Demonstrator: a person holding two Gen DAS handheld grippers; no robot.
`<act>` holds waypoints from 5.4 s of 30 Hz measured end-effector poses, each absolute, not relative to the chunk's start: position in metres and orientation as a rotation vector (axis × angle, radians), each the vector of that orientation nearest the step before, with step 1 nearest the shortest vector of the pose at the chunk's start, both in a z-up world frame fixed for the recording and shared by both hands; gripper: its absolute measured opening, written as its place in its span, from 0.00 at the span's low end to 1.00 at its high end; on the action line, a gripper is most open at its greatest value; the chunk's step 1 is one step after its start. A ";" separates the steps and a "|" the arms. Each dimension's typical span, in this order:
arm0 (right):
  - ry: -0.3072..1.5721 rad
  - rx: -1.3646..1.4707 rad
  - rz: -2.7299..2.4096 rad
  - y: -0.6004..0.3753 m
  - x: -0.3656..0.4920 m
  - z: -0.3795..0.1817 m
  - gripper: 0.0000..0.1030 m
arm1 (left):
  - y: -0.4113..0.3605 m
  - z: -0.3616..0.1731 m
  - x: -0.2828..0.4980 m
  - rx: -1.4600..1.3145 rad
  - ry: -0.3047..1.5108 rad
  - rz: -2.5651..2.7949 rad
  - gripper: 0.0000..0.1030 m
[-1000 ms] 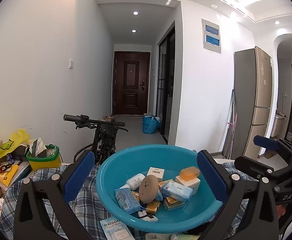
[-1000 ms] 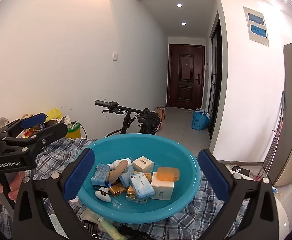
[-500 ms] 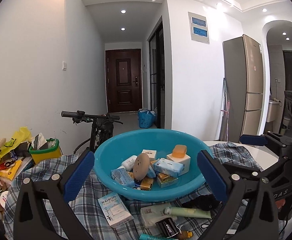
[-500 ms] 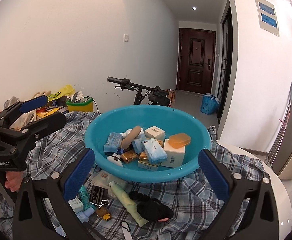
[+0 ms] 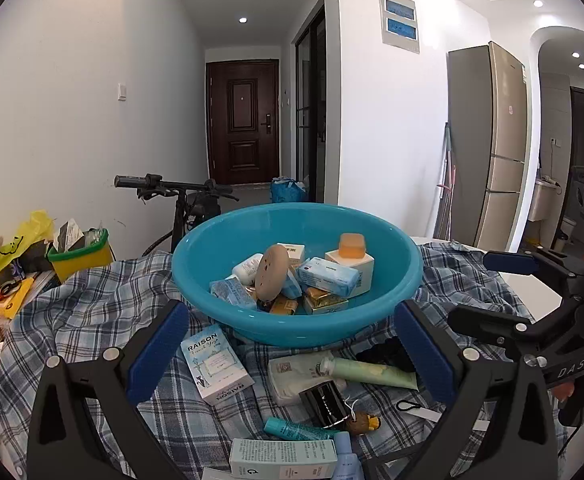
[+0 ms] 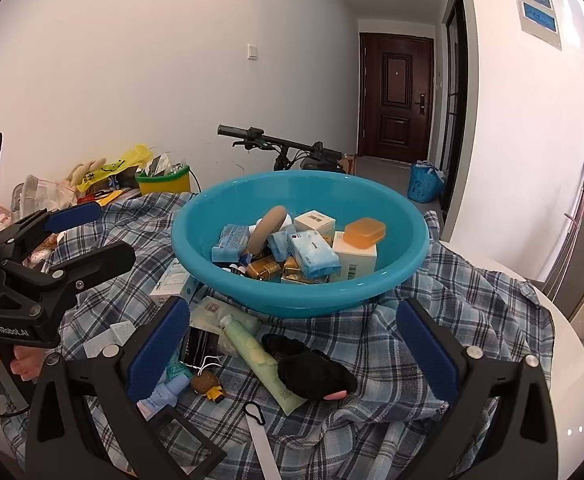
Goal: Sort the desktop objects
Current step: 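Withdraw both tools from the basin back over the table, then lower the right tool onto the black plush toy and close it, then lift the black plush toy with the right tool over the basin, then lower the plush toy into the basin and open the right gripper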
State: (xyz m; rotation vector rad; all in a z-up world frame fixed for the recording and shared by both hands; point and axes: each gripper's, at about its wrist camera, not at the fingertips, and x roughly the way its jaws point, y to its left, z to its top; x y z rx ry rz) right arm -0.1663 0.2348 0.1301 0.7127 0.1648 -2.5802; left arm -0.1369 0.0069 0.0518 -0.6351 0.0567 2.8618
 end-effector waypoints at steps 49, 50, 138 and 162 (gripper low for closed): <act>0.341 1.208 -2.390 0.227 -0.230 0.045 0.35 | 0.014 -0.017 -0.178 -1.343 0.022 2.688 1.00; 0.325 1.206 -2.393 0.229 -0.230 0.046 0.34 | 0.014 -0.017 -0.177 -1.339 0.023 2.691 1.00; 0.001 1.060 -2.615 0.199 -0.362 0.140 0.32 | 0.005 0.044 -0.394 -1.242 -0.080 2.854 0.85; 0.048 1.044 -2.632 0.205 -0.358 0.124 0.63 | 0.001 0.032 -0.386 -1.190 -0.054 2.887 0.85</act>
